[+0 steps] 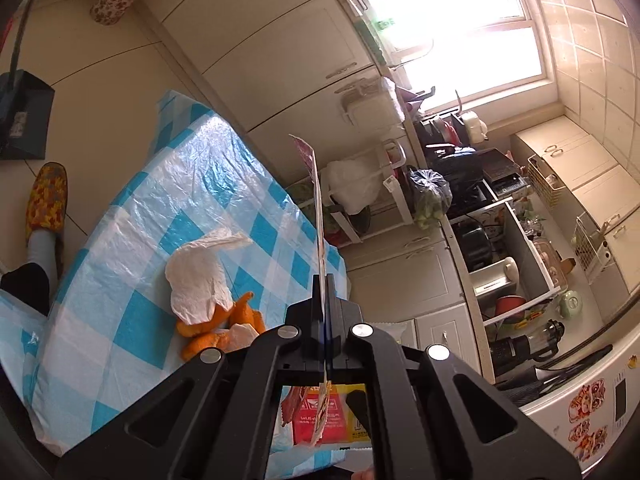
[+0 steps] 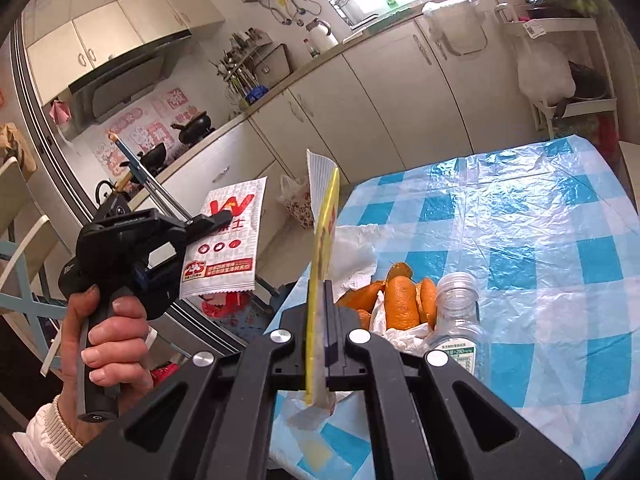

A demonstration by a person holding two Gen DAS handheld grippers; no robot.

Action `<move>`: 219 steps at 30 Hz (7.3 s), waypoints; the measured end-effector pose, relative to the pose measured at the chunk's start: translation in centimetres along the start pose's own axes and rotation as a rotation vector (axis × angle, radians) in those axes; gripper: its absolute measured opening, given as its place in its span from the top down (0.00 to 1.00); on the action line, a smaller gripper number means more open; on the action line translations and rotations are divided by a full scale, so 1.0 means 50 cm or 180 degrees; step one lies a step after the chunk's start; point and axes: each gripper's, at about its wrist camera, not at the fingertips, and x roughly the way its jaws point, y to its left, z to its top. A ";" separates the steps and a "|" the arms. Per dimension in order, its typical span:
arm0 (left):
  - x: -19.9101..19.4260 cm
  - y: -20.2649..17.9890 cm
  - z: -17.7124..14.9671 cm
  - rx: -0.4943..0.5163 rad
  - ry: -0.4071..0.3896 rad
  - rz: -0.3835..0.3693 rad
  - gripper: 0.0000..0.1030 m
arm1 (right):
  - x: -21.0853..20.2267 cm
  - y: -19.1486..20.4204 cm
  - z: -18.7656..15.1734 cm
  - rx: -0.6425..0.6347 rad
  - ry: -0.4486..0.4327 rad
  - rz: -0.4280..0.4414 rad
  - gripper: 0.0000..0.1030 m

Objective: Collect trash

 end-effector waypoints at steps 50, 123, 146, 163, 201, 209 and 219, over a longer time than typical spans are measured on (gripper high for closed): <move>-0.321 -0.136 -0.372 0.0866 0.0055 -0.0113 0.99 | -0.145 0.064 -0.387 -0.0141 0.1023 -0.0694 0.90; -0.335 -0.105 -0.496 0.1707 -0.0377 0.1417 0.07 | -0.283 0.054 -0.333 0.0103 -0.0257 -0.0977 0.28; -0.382 -0.159 -0.493 0.1977 -0.0708 0.1623 0.07 | -0.299 0.067 -0.330 -0.0009 -0.0393 -0.1041 0.26; -0.384 -0.157 -0.489 0.1981 -0.0721 0.1634 0.07 | -0.305 0.069 -0.327 -0.0035 -0.0442 -0.1054 0.24; -0.385 -0.145 -0.477 0.1928 -0.0705 0.1674 0.07 | -0.317 0.066 -0.314 -0.0053 -0.0477 -0.1054 0.24; -0.379 -0.138 -0.476 0.1893 -0.0679 0.1685 0.07 | -0.316 0.072 -0.315 -0.0088 -0.0486 -0.1055 0.24; -0.378 -0.135 -0.476 0.1887 -0.0676 0.1686 0.07 | -0.318 0.078 -0.318 -0.0100 -0.0501 -0.1061 0.24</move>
